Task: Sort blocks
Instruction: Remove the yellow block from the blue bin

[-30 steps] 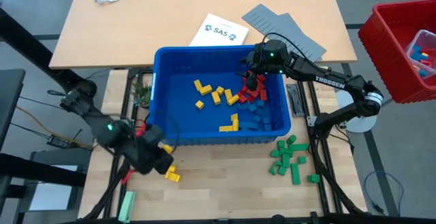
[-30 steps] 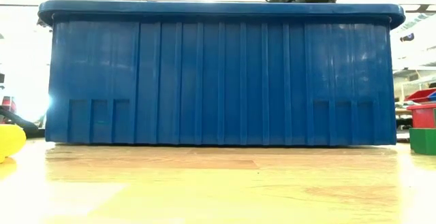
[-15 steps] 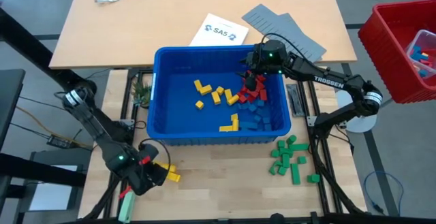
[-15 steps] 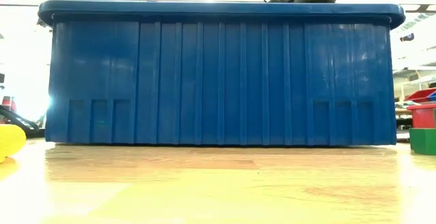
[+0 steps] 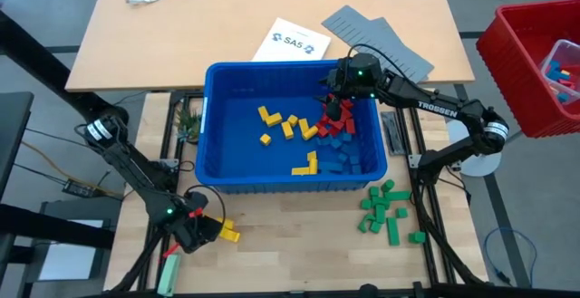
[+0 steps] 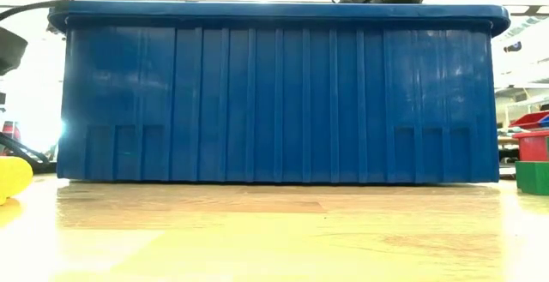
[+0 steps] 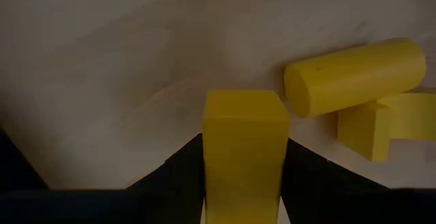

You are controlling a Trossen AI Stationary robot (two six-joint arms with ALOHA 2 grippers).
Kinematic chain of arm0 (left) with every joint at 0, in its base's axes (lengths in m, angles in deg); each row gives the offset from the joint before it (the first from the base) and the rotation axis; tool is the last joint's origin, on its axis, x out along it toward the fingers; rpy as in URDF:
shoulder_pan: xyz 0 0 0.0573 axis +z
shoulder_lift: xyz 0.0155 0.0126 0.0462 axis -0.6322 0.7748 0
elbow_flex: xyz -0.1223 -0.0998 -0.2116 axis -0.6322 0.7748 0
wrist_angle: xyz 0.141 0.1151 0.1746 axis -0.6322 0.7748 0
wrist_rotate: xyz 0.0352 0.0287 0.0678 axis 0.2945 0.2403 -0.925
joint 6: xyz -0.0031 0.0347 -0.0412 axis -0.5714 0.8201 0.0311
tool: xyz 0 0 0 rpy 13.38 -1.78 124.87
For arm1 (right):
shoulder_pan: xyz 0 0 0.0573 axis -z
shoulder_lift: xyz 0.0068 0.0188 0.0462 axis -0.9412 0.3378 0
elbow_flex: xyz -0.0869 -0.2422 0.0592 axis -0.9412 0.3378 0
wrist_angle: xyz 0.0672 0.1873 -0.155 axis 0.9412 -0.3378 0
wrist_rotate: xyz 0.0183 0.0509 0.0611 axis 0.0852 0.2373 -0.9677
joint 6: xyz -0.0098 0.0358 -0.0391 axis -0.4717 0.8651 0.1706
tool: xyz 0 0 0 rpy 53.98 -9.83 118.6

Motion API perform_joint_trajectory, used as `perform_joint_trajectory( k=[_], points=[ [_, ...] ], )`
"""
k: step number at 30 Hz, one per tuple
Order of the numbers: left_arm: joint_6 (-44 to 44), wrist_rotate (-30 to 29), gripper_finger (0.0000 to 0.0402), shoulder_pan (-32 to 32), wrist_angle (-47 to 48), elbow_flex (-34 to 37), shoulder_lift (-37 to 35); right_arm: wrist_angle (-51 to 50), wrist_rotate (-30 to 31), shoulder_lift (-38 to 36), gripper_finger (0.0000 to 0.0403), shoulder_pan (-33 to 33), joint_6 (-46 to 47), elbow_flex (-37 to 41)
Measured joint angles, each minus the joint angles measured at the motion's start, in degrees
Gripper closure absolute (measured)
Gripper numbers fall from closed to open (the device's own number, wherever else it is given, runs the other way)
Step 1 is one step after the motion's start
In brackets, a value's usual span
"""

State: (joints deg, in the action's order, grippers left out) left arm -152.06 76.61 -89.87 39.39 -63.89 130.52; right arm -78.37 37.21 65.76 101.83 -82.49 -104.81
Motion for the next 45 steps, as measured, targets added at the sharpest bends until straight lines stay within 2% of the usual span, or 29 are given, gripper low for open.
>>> perform_joint_trajectory(
  k=[9,11,14,19,23,28,30,32,36,39,42,45],
  points=[
    [-2.4,0.4,0.0185,0.0,0.7,-0.1,-1.6,2.6,0.0,0.0,0.0165,0.0,0.0,0.0],
    [-2.3,-1.4,0.0175,0.0,1.8,-1.9,-3.0,2.9,0.0,0.0,0.0165,0.0,0.0,0.0],
    [-1.0,-7.8,0.0168,-0.4,6.0,-7.9,-5.9,3.1,0.0,0.0,0.0165,0.0,-0.4,0.0],
    [0.0,-10.7,0.0171,1.0,18.4,-22.8,-8.9,3.8,0.0,0.0,0.0165,0.1,-3.6,0.0],
    [4.0,-24.2,0.0172,2.7,25.0,-34.9,-9.4,6.4,0.0,0.0,0.0165,0.1,-3.9,0.0],
    [20.4,-43.5,0.0172,8.1,28.1,-45.1,-9.5,7.5,0.0,0.0,0.0165,0.1,-4.0,0.0],
    [28.0,-48.0,0.0172,12.0,28.2,-47.6,-9.5,7.5,0.0,0.0,0.0165,0.1,-4.0,0.0],
    [35.4,-50.1,0.0172,16.7,27.9,-49.1,-9.5,7.7,0.0,0.0,0.0165,0.1,-4.0,0.0],
    [50.7,-50.0,0.0172,27.3,25.4,-49.9,-9.4,7.6,0.0,0.0,0.0165,0.1,-3.4,0.0],
    [66.3,-48.1,0.0172,35.5,19.2,-50.0,-9.2,7.6,0.0,0.0,0.0165,0.1,-3.4,0.0],
    [83.1,-44.7,0.0172,43.7,9.8,-50.0,-8.1,7.6,0.0,0.0,0.0165,0.1,-3.2,0.0],
    [95.1,-37.8,0.0172,52.1,1.4,-50.0,-6.1,7.6,0.0,0.0,0.0165,0.1,-2.9,0.0]
  ],
)
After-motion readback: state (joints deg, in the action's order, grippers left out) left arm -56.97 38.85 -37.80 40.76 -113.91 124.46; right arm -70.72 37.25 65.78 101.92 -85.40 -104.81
